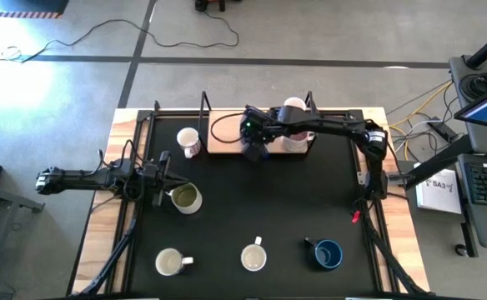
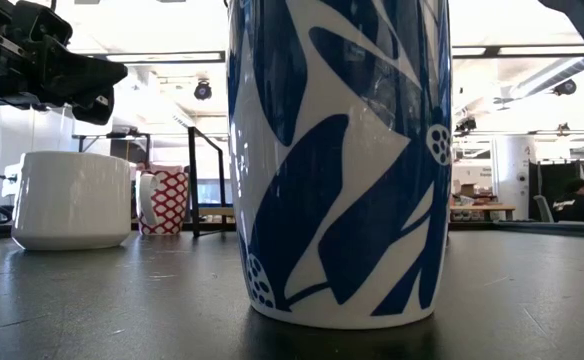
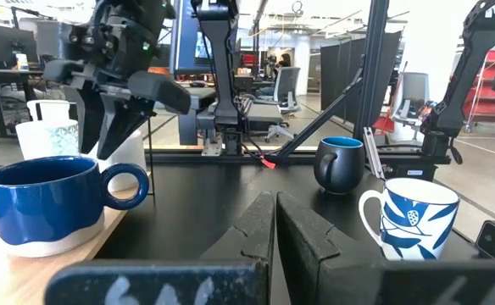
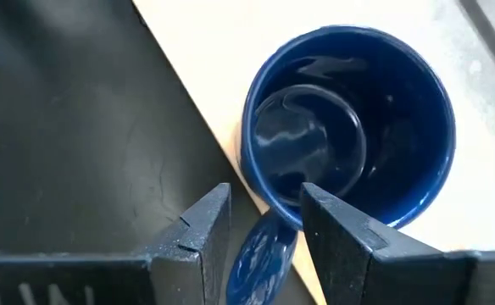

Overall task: Place coffee mugs
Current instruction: Put the dark blue mug on the shelf

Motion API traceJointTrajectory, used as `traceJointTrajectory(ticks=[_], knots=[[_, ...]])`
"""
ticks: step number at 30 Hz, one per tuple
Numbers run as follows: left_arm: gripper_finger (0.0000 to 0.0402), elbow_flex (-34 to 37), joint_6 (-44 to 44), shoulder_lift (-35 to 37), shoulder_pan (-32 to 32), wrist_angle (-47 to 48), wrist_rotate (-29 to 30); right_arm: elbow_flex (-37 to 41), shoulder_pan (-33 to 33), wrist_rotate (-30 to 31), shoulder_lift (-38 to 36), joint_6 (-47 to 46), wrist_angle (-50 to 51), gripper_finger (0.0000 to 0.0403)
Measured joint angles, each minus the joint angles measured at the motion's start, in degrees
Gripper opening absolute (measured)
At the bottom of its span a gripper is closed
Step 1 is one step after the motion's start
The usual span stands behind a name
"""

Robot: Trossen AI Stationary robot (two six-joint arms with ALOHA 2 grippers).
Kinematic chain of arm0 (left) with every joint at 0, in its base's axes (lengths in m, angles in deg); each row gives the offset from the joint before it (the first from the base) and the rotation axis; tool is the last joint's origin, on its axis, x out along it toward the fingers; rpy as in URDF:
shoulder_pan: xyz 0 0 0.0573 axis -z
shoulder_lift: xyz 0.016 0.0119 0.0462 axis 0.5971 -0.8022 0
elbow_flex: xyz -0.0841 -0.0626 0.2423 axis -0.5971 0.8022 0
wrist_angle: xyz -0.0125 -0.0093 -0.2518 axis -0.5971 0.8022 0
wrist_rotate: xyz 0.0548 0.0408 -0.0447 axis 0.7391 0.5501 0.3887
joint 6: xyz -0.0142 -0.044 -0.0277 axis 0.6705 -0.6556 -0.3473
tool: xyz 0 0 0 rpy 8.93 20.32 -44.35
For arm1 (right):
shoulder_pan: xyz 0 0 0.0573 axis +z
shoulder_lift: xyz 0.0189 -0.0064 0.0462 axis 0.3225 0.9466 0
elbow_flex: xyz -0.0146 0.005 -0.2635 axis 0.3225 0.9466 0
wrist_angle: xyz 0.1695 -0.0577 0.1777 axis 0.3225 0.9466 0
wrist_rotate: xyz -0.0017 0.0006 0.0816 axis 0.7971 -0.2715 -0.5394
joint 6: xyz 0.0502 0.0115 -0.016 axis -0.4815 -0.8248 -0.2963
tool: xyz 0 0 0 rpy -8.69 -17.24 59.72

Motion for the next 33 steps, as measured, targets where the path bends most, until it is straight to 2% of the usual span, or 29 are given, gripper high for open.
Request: traceJointTrajectory(ticks=[14,27,33], knots=[[0.0,0.0,0.0,0.0,0.0,0.0,0.0,0.1,-0.8,-3.0,4.2,3.1,-2.1,0.013],[0.0,0.0,0.0,0.0,0.0,0.0,0.0,0.1,-3.3,-3.1,4.3,4.5,-2.3,0.0044],[0.0,0.0,0.0,0.0,0.0,0.0,0.0,0.1,-3.8,-3.2,4.2,5.7,-2.2,0.0025]])
